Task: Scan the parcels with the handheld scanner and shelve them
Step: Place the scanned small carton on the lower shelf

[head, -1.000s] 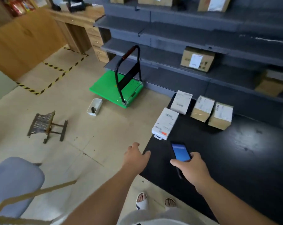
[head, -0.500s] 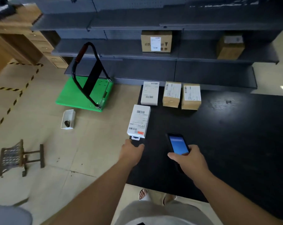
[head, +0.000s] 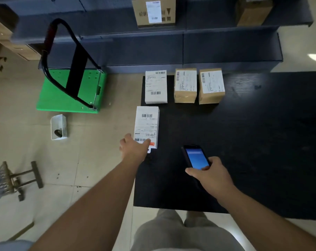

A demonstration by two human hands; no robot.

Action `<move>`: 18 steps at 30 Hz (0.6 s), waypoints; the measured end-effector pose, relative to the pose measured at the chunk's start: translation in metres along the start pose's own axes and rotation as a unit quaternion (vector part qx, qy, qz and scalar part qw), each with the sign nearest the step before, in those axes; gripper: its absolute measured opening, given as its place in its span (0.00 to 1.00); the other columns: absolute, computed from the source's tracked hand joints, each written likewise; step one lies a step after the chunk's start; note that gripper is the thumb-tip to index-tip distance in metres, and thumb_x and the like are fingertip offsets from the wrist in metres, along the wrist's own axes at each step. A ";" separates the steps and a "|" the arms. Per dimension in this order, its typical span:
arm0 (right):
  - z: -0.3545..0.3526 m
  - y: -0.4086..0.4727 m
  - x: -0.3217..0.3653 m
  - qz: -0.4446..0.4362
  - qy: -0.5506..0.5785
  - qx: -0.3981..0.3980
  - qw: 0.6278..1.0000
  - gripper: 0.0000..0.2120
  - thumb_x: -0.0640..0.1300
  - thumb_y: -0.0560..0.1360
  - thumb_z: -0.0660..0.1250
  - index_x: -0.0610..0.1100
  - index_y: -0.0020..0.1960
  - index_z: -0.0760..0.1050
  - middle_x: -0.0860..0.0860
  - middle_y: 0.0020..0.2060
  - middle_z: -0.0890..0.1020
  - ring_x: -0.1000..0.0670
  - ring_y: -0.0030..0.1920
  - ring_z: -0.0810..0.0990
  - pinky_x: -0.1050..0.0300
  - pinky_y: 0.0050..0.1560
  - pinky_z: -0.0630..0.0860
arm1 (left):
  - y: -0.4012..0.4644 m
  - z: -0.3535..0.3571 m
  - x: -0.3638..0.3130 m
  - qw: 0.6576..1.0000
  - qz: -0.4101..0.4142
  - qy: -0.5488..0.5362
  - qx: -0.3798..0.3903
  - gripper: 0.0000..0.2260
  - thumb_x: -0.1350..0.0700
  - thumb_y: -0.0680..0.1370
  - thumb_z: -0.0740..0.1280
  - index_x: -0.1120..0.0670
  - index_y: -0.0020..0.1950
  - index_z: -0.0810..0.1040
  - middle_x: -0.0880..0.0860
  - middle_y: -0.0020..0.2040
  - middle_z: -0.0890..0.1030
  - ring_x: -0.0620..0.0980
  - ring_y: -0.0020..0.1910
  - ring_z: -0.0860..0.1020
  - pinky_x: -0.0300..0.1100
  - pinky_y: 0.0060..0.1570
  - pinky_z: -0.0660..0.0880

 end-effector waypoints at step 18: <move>0.023 0.016 0.002 0.037 -0.003 -0.021 0.999 0.46 0.60 0.68 0.81 0.46 0.77 0.63 0.53 0.51 0.78 0.52 0.50 0.79 0.49 0.53 0.80 | 0.053 0.029 0.017 0.985 -0.037 -0.131 0.105 0.26 0.46 0.78 0.76 0.52 0.71 0.71 0.48 0.60 0.80 0.52 0.58 0.78 0.48 0.58 0.74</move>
Point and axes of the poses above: each hand's wrist, its own y-axis towards the middle knuckle, its own z-axis out of the palm, x = y × z, the point moved 4 cm from there along y, towards the middle knuckle
